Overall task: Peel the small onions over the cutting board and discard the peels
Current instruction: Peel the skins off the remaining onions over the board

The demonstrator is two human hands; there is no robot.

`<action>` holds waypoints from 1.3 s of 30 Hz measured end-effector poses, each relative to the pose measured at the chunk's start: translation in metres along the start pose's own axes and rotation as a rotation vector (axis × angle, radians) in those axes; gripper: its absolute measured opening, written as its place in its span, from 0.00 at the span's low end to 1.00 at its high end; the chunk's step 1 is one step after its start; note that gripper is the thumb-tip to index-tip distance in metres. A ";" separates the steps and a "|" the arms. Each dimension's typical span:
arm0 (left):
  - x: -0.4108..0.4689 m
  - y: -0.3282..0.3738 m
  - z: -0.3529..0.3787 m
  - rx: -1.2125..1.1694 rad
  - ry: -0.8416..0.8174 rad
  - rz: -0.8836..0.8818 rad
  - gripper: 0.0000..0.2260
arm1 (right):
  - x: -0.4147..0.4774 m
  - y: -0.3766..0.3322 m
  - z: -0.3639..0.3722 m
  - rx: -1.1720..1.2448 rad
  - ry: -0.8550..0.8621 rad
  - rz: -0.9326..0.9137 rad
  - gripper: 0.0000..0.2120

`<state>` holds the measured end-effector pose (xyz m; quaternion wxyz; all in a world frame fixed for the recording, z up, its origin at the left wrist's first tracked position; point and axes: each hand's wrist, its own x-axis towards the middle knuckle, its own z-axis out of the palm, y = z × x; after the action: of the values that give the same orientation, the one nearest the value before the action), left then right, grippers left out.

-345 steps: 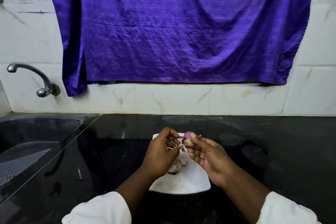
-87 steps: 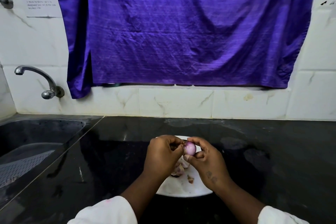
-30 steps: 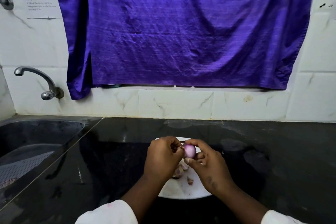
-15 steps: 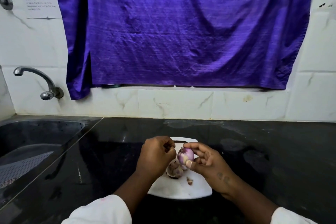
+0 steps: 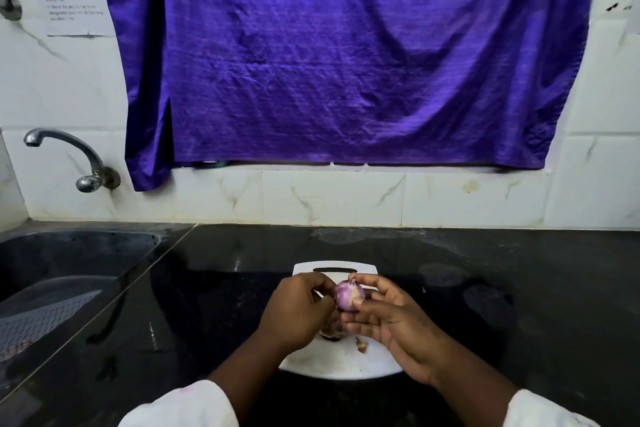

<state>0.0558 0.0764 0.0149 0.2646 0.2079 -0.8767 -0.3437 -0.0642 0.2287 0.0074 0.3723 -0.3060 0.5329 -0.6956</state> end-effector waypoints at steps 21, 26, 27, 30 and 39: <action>-0.011 -0.001 0.015 -0.088 0.000 0.117 0.22 | 0.009 -0.010 -0.004 -0.586 0.224 -0.180 0.10; -0.007 0.004 0.010 0.122 0.001 0.181 0.24 | 0.010 -0.022 -0.004 -0.818 0.220 -0.296 0.09; -0.007 0.006 0.010 0.153 0.006 0.190 0.25 | 0.010 -0.025 -0.005 -0.867 0.217 -0.304 0.09; -0.007 0.006 0.011 0.222 0.021 0.214 0.23 | 0.008 -0.036 -0.004 -1.055 0.177 -0.286 0.07; -0.006 0.006 0.009 0.286 -0.056 0.224 0.25 | 0.014 -0.051 -0.005 -1.494 -0.029 -0.277 0.15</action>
<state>0.0538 0.0877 0.0114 0.2444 0.1348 -0.9413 -0.1897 -0.0861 0.2277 0.0563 -0.0177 -0.5498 0.8140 -0.1864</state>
